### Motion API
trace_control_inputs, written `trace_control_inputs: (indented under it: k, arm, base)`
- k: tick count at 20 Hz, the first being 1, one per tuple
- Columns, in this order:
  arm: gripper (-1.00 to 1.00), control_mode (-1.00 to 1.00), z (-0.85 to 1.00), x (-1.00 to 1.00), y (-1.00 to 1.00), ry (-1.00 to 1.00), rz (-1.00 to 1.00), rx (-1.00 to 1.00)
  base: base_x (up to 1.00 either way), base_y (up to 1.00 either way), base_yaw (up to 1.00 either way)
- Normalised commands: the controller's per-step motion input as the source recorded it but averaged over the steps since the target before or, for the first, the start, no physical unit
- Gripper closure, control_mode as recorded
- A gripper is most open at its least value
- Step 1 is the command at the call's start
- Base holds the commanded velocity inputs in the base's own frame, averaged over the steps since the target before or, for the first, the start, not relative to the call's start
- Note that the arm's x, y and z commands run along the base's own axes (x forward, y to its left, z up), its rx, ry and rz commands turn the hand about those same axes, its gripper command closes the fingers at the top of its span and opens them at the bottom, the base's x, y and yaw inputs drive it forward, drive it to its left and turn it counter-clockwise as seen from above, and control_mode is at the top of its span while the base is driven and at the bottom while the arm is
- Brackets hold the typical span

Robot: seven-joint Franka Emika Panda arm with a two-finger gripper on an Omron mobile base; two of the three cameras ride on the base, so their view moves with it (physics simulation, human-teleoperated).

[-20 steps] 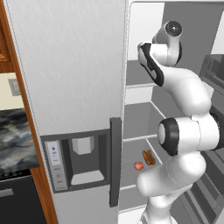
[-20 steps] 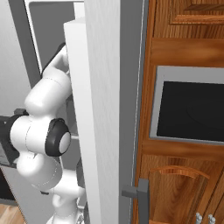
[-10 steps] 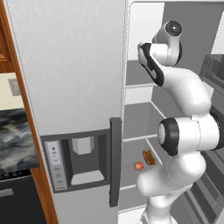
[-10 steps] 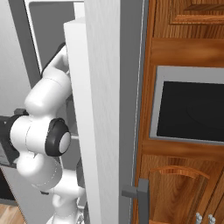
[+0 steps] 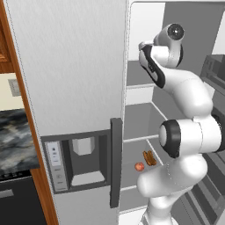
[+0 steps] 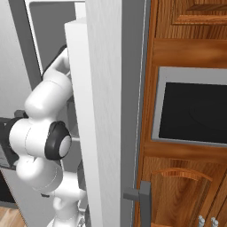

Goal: Place the condiment bottle and mustard from the counter to the top shelf of the fridge. If the existing items in the fridge are on the top shelf, move them to other shelves.

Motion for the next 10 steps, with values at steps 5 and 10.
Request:
trace_control_inputs:
  k: [5,10]
  arm:
    - [-1.00,-1.00,0.00,-0.02,-0.02,-0.14,0.00,0.00]
    - [-1.00,-1.00,0.00,-0.02,0.00,-0.13,0.00,0.00]
  base:
    - [0.00,0.00,0.00]
    - [0.00,0.00,0.00]
